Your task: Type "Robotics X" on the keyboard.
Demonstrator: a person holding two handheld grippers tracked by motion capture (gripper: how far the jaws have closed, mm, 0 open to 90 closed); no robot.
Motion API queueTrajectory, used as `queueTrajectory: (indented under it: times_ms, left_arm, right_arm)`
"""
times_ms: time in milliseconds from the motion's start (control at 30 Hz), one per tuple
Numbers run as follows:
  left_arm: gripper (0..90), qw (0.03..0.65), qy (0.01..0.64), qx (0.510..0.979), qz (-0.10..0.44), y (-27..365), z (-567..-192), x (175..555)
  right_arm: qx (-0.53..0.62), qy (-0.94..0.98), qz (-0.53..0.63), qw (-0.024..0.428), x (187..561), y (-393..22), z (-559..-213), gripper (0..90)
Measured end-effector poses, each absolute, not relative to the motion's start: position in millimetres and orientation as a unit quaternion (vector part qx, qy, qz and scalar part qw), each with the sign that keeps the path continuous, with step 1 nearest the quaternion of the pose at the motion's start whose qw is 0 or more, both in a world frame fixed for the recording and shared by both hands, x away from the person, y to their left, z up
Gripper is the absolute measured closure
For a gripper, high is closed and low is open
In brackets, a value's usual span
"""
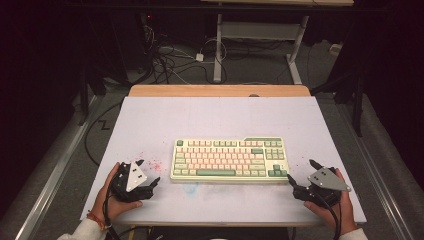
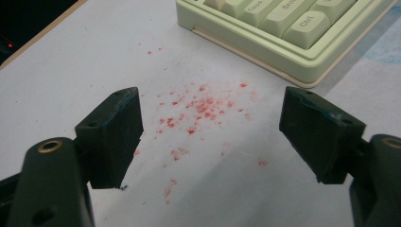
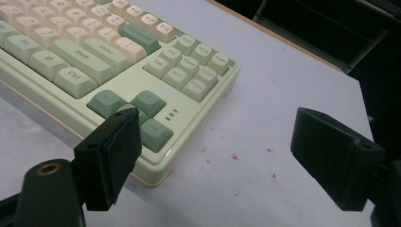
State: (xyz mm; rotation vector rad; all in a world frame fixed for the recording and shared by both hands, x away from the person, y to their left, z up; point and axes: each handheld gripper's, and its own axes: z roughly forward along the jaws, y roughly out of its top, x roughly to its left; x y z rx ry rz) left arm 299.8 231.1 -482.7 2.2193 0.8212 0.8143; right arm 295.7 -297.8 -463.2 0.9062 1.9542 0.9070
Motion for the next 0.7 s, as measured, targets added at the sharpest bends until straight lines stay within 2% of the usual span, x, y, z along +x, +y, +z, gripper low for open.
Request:
queueTrajectory:
  times_ms: [433,533,567,600,633,667,700]
  left_arm:
    - [21.2,0.33,0.324,0.834,0.3,234,-478,299]
    - [22.6,0.333,0.344,0.832,0.279,234,-476,303]
    - [24.8,0.336,0.344,0.831,0.279,234,-475,304]
    - [31.0,0.345,0.342,0.831,0.271,234,-474,305]
    - [31.0,0.35,0.34,0.832,0.264,233,-472,306]
    - [34.8,0.352,0.335,0.833,0.263,231,-470,306]
    - [44.2,0.356,0.33,0.835,0.26,229,-468,307]
  right_arm:
    - [0.357,0.77,0.365,0.382,295,-293,-461,18.6]
    - [0.352,0.771,0.374,0.377,295,-290,-458,17.7]
    - [0.352,0.769,0.376,0.377,295,-290,-458,17.8]
    - [0.352,0.77,0.381,0.372,297,-289,-457,17.6]
    - [0.352,0.77,0.381,0.372,297,-289,-457,17.6]
    - [0.353,0.77,0.382,0.37,297,-288,-457,17.6]
    - [0.35,0.773,0.377,0.371,298,-286,-458,17.6]
